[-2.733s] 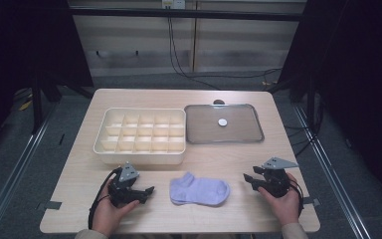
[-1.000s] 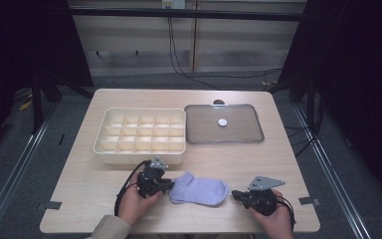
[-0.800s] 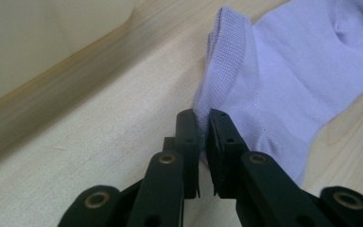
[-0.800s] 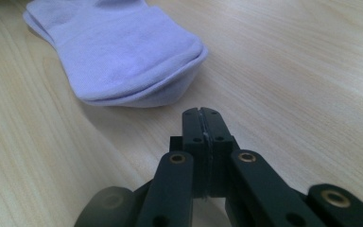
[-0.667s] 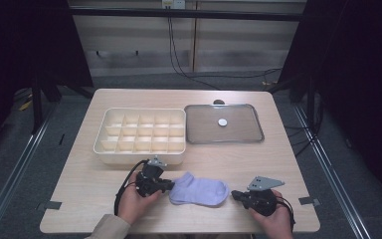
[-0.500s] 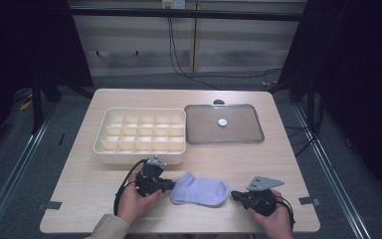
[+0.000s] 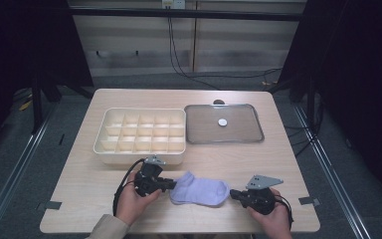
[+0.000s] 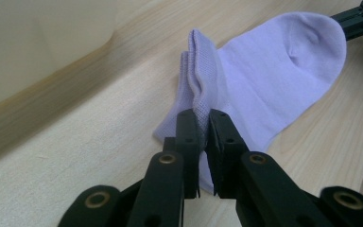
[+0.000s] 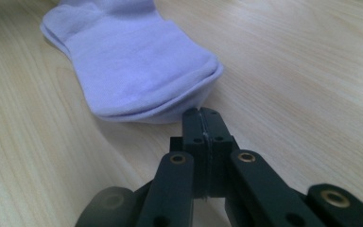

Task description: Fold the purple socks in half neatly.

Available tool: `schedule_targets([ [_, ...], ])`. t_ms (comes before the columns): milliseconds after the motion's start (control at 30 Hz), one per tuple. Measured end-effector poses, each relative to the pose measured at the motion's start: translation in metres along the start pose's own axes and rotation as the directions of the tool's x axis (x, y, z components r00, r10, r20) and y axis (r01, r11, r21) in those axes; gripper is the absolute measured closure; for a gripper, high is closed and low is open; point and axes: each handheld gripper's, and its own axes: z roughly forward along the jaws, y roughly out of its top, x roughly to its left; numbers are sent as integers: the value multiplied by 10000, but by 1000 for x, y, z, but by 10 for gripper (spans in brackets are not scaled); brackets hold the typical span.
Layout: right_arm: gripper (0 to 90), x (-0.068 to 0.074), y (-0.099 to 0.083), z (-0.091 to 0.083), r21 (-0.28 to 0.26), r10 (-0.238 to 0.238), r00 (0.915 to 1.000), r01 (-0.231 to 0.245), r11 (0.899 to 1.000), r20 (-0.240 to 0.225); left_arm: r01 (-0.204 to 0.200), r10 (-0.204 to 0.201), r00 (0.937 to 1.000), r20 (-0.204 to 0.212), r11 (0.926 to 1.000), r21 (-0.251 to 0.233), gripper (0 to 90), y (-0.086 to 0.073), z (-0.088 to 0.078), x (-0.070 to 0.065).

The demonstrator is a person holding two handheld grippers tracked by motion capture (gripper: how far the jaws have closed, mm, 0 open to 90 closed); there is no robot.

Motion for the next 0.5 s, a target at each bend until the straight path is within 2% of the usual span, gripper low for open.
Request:
schedule_targets([
  [500, 900, 2, 10, 7, -110, -208, 9991, 204, 9997, -357, 37, -36, 10000, 74, 9998, -194, 835, 0, -8, -2],
])
